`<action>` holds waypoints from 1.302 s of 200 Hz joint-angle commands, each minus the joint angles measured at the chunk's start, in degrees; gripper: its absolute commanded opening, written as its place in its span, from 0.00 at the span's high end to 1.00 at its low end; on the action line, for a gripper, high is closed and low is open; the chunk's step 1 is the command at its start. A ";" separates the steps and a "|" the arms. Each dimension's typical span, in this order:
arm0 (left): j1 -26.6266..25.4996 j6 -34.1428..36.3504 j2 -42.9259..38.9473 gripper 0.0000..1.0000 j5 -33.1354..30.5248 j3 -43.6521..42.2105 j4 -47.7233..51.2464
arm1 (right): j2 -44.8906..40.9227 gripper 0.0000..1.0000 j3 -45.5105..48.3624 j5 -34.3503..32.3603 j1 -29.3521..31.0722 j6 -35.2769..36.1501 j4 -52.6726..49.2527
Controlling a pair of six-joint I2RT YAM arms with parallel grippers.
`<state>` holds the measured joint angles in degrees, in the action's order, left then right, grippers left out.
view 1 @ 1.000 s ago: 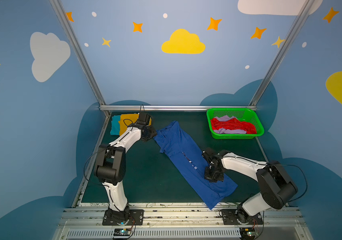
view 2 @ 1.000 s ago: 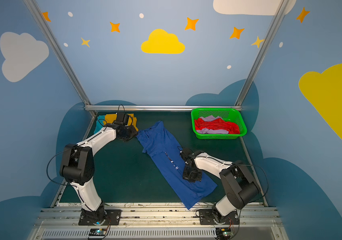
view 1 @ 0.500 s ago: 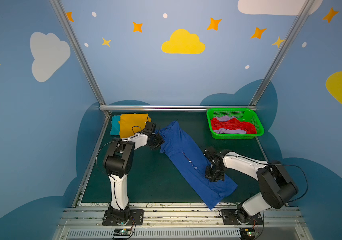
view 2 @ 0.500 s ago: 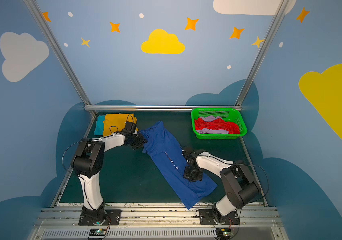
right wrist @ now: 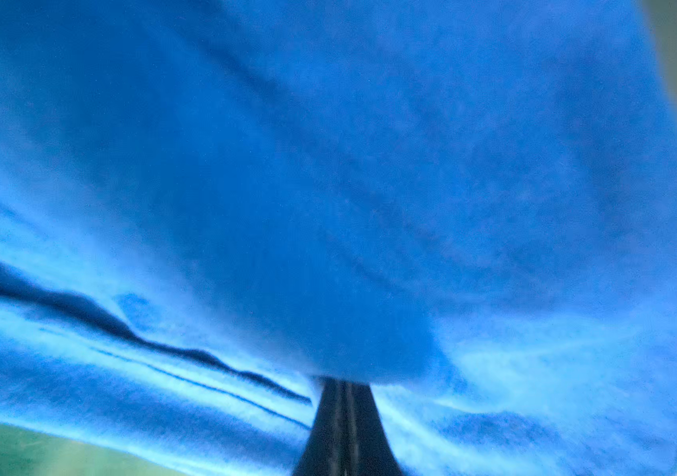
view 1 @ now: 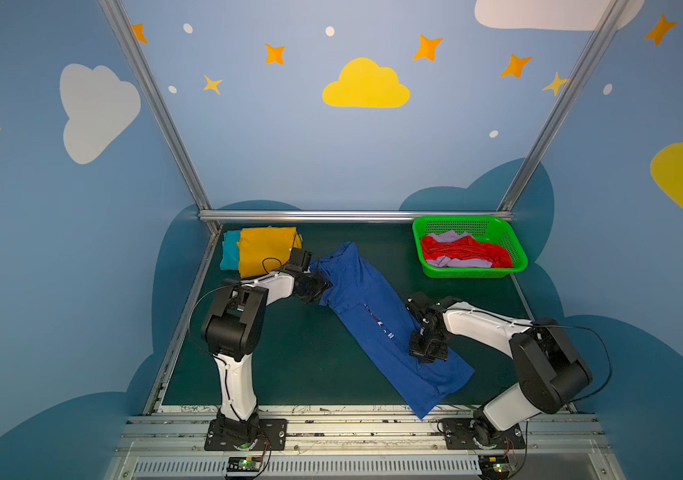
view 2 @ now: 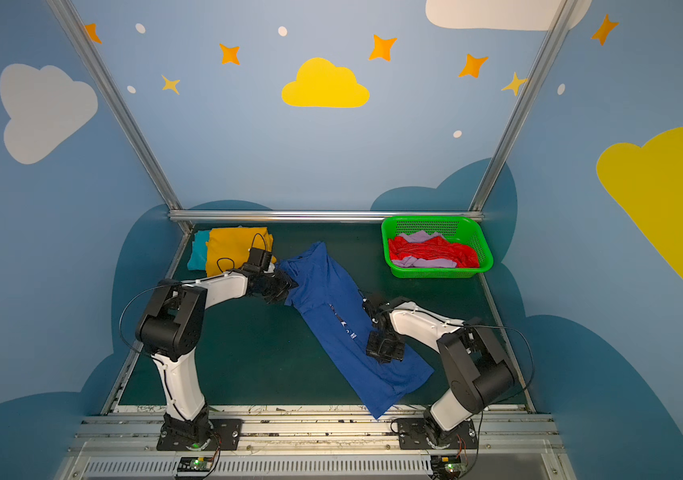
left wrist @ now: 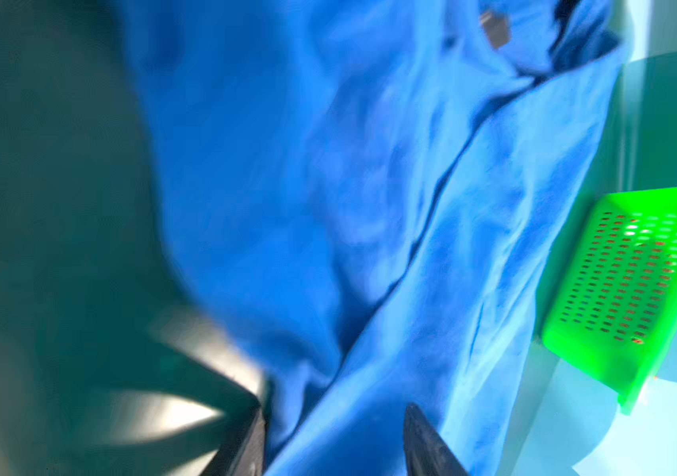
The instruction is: Fold and stack the t-shirts
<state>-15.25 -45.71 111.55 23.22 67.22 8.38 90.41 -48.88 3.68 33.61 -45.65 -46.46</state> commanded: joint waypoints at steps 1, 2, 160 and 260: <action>-0.13 1.51 -1.77 0.47 -2.58 -3.23 8.52 | 1.26 1.00 -0.98 -0.75 -0.27 0.99 -0.21; -0.18 1.51 -1.82 0.47 -2.53 -3.36 8.55 | 1.30 1.00 -0.97 -0.77 -0.28 1.04 -0.21; 2.91 7.37 -3.24 0.96 -10.68 10.80 20.42 | 0.63 1.00 0.45 -0.74 -1.44 1.44 0.24; 3.20 9.23 10.63 0.96 -13.17 25.48 16.93 | 2.75 1.00 -0.43 -0.56 -1.70 2.05 0.37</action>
<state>-12.58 -37.85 118.24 11.81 90.30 23.90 90.91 -49.17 4.40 32.34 -44.45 -46.59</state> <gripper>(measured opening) 0.048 0.047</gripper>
